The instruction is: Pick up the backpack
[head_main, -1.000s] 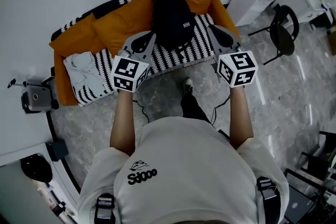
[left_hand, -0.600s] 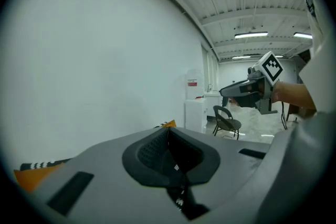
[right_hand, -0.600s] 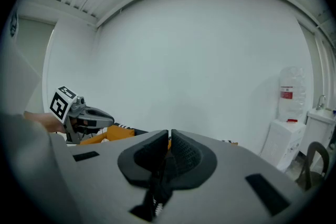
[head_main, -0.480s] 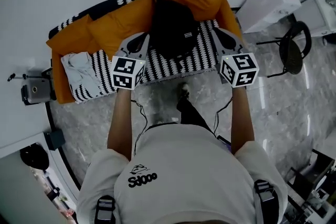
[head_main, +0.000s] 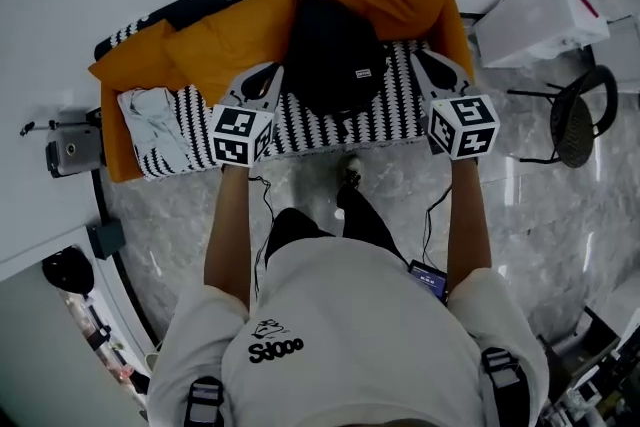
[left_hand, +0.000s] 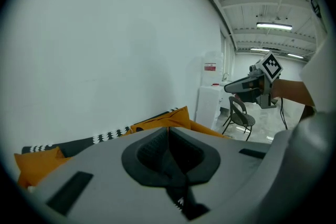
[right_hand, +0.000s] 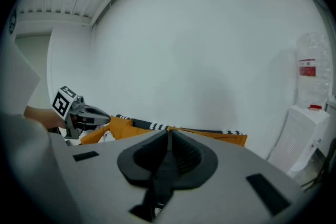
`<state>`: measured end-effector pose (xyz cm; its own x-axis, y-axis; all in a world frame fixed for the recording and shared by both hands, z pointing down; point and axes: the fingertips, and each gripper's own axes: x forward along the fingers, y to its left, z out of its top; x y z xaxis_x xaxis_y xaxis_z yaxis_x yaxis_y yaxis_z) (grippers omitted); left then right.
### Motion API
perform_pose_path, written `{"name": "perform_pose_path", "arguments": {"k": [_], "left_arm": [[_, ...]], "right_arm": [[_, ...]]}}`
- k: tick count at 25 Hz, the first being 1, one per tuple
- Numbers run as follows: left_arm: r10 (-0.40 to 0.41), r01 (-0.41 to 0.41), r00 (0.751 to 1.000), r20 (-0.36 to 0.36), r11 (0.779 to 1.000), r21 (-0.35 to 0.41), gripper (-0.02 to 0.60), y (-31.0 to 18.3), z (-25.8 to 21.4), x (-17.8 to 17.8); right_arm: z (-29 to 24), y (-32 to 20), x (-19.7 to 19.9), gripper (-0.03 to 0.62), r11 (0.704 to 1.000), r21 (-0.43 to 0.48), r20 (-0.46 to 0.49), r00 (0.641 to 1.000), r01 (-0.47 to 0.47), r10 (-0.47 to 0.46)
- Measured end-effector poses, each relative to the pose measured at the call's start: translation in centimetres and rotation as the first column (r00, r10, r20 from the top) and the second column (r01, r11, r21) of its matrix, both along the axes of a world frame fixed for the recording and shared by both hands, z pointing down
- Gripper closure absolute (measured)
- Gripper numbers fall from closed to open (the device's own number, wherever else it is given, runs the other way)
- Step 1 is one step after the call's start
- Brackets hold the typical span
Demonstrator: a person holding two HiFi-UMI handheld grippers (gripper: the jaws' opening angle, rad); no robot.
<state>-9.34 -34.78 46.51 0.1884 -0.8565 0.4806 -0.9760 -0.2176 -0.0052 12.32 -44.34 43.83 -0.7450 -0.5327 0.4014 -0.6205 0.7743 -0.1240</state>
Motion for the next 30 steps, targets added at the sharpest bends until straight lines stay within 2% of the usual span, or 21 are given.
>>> {"name": "perform_pose_path", "arguments": {"k": [5,10,15,16,18,23,24,26,30], "left_arm": [[-0.006,0.005,1.000,-0.022,0.999,-0.047,0.557,-2.0,4.1,0.5],[-0.004,-0.001,0.999,-0.051,0.996,-0.091,0.557,-4.3,7.5,-1.6],[0.007,-0.017,0.998,-0.069,0.990,-0.140,0.557,-6.5,11.4,-4.3],[0.012,-0.023,0.997,-0.074,0.988,-0.154,0.557,-6.9,12.4,-4.9],[0.023,-0.039,0.996,-0.089,0.983,-0.181,0.557,-7.8,14.6,-6.3],[0.047,-0.076,0.990,-0.133,0.973,-0.219,0.554,-10.2,19.4,-8.9],[0.051,-0.082,0.989,-0.139,0.970,-0.228,0.549,-10.7,20.3,-9.3],[0.055,-0.091,0.988,-0.147,0.965,-0.247,0.455,-11.6,22.2,-10.1],[0.043,-0.092,0.982,-0.185,0.959,-0.267,0.425,-12.7,25.8,-11.4]], "right_arm": [[4.0,-2.8,0.9,0.548,0.998,-0.064,0.027,1.000,-0.003,0.005],[7.0,-5.1,-0.9,0.546,0.991,-0.130,0.053,0.998,-0.012,0.019],[10.0,-7.1,-2.9,0.544,0.988,-0.153,0.027,0.999,-0.035,0.040],[10.8,-7.6,-3.5,0.534,0.986,-0.161,0.024,0.999,-0.043,0.047],[12.7,-8.4,-4.6,0.460,0.981,-0.184,0.012,0.998,-0.057,0.060],[17.9,-10.4,-6.9,0.415,0.971,-0.227,-0.045,0.996,-0.080,0.072],[19.0,-10.7,-7.3,0.409,0.969,-0.233,-0.060,0.996,-0.082,0.070],[21.0,-11.4,-8.0,0.403,0.967,-0.242,-0.091,0.994,-0.077,0.057],[25.0,-12.3,-9.3,0.389,0.962,-0.266,-0.131,0.991,-0.061,0.027]]}}
